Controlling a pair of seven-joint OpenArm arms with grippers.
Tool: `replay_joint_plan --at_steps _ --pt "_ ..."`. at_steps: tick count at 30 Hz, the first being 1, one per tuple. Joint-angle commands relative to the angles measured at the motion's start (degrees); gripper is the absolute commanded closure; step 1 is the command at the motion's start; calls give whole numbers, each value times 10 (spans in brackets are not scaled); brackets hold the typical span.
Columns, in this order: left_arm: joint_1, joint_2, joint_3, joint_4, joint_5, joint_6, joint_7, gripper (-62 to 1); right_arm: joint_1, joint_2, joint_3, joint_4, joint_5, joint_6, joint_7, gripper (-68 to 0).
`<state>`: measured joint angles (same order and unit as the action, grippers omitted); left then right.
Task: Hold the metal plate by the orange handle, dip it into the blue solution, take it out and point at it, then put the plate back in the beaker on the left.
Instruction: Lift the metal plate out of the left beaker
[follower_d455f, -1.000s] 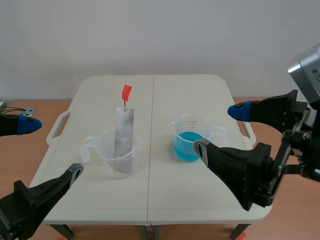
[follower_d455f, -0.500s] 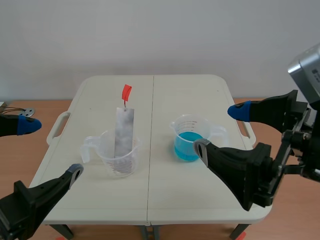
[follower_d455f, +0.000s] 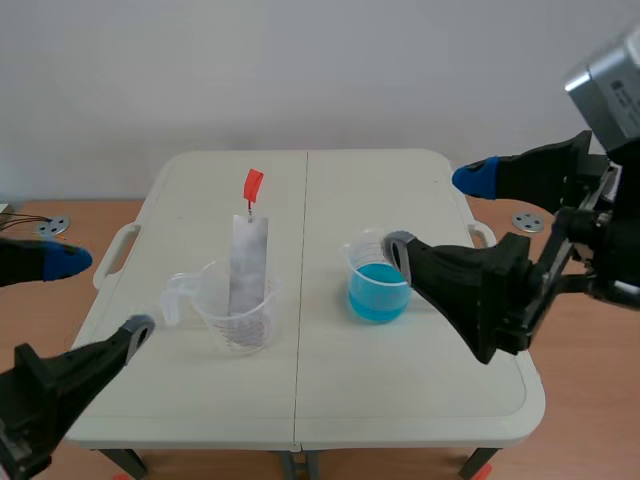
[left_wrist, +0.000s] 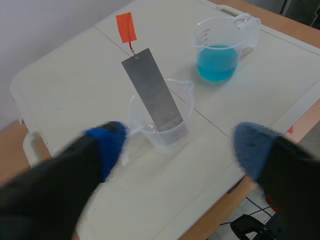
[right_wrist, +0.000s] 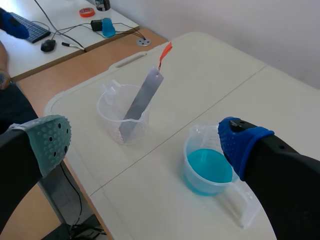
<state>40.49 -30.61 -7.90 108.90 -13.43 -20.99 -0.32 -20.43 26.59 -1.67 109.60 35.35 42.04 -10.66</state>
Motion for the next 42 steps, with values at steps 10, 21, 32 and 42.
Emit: replay_joint_plan --at_steps 10,21,32,42 --pt "10 2 -5 2 -4 -1 3 -28 99 -91 -52 -44 -7 -4 -82 -604" --pt "152 3 -119 28 -5 3 -106 -28 222 -167 -67 -184 -28 -6 -109 -604" --pt "243 33 -195 28 -4 3 -139 -28 331 -218 -97 -338 -58 -4 -108 -604" --pt "255 33 -200 28 -2 3 -145 -28 416 -263 -106 -444 -95 -4 -104 -604"
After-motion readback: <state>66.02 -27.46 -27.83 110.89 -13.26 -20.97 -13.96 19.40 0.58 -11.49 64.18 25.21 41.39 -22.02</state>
